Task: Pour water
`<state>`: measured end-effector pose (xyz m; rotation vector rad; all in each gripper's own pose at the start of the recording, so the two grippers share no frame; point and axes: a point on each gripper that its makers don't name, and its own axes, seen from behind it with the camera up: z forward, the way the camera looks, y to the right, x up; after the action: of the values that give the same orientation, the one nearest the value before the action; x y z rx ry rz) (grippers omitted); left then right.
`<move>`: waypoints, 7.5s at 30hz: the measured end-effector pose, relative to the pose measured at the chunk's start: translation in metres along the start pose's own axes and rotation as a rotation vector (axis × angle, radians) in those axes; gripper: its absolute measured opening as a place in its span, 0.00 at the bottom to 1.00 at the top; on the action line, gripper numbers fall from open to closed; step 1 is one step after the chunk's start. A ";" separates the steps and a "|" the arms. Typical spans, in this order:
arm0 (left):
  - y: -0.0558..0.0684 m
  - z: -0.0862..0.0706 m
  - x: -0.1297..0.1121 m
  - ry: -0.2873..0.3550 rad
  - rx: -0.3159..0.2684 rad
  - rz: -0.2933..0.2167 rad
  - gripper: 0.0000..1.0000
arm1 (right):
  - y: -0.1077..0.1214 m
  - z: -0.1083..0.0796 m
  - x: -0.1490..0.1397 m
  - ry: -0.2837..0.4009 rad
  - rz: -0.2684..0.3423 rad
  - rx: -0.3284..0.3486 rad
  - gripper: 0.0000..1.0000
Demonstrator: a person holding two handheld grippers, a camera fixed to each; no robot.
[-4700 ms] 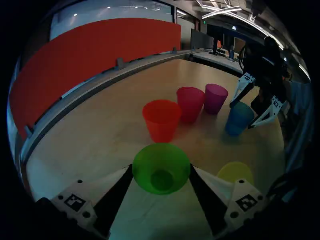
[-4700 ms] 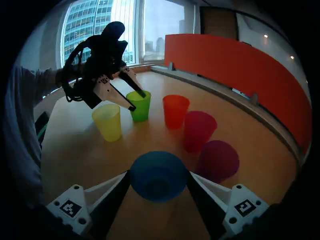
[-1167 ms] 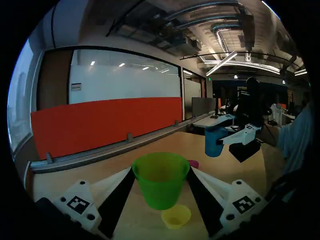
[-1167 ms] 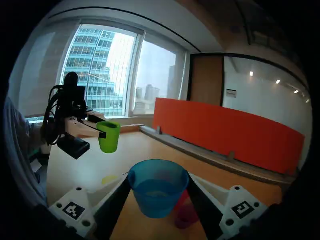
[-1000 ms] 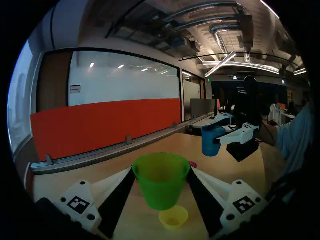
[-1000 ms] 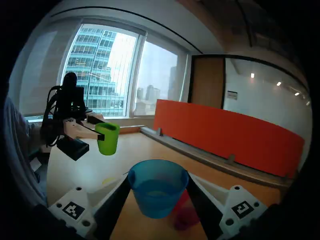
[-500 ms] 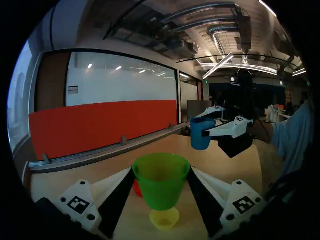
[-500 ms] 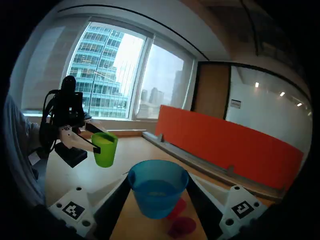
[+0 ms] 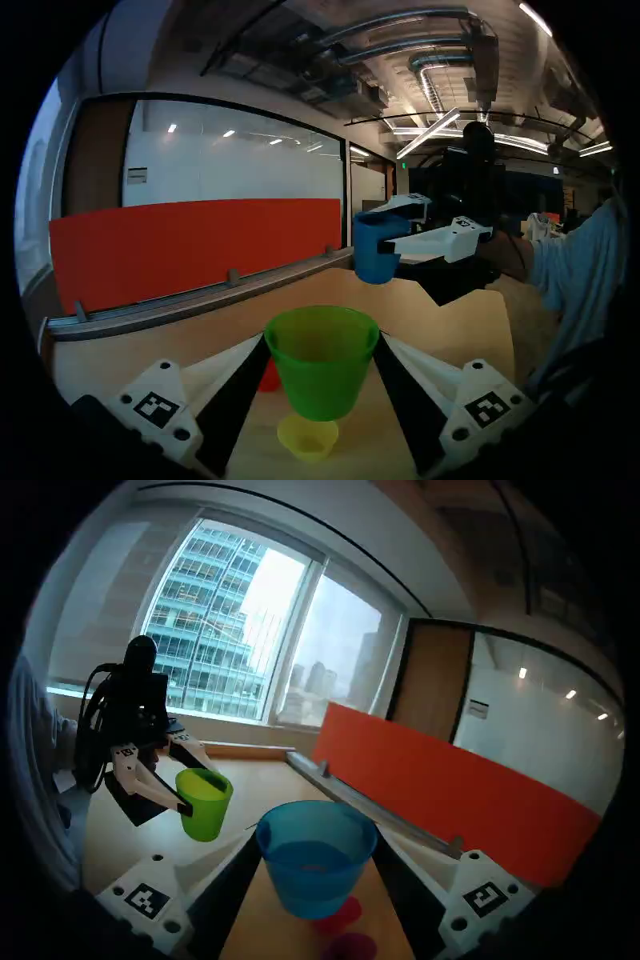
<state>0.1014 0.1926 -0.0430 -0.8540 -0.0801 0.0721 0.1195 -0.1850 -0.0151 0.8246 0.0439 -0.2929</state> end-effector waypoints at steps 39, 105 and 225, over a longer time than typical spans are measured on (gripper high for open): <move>0.027 0.017 0.012 0.031 -0.058 0.006 0.88 | 0.013 0.050 0.061 0.028 -0.439 -0.011 0.92; 0.037 0.031 0.017 0.036 -0.095 0.031 0.88 | 0.033 0.078 0.110 0.059 -0.933 -0.096 0.92; 0.037 0.034 0.032 0.056 -0.091 0.022 0.88 | 0.036 0.063 0.129 0.062 -0.873 -0.164 0.92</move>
<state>0.1291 0.2452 -0.0470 -0.9477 -0.0211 0.0659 0.2485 -0.2390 0.0336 0.6111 0.4871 -1.0700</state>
